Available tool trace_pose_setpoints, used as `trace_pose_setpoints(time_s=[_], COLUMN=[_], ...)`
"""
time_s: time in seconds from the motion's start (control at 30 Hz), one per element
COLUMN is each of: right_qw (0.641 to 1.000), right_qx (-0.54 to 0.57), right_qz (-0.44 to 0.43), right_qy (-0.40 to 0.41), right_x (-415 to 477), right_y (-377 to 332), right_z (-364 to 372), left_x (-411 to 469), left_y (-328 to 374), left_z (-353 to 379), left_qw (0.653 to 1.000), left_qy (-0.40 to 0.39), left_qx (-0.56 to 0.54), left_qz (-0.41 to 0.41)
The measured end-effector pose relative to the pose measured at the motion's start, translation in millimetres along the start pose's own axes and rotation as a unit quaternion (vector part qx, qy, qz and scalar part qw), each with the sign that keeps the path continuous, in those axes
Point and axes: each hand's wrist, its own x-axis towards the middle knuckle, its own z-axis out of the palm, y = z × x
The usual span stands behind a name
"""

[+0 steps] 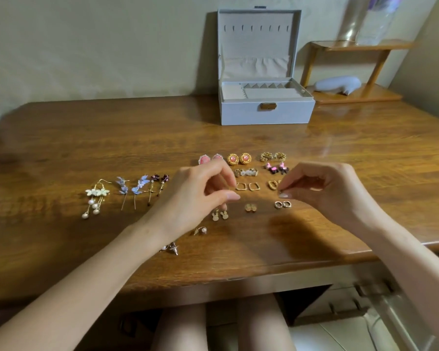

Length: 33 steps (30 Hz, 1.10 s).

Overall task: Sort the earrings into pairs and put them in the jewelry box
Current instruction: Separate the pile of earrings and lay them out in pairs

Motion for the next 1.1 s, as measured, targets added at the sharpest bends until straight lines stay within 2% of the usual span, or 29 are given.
trace_pose_setpoints(time_s=[0.23, 0.47, 0.67, 0.83, 1.1], right_qw=[0.998, 0.989, 0.982, 0.982, 0.985], right_qx=[-0.051, -0.076, -0.104, -0.111, -0.066], right_qz=[0.046, 0.129, 0.158, 0.149, 0.157], right_qy=[0.004, -0.003, -0.027, -0.028, -0.026], right_x=[-10.5, -16.4, -13.0, -10.6, -11.9], right_y=[19.5, 35.4, 40.2, 39.3, 43.4], right_z=[-21.5, -32.6, -38.0, -36.4, -39.1], left_x=[32.7, 66.7, 82.7, 88.9, 91.8], left_y=[13.8, 29.0, 34.9, 34.6, 31.2], left_z=[35.5, 74.9, 91.3, 94.9, 89.9], left_qw=[0.997, 0.985, 0.972, 0.969, 0.979], left_qy=[-0.063, -0.105, -0.138, -0.156, -0.154], left_qx=[0.033, 0.108, 0.169, 0.176, 0.122], left_qz=[0.035, 0.078, 0.085, 0.079, 0.056])
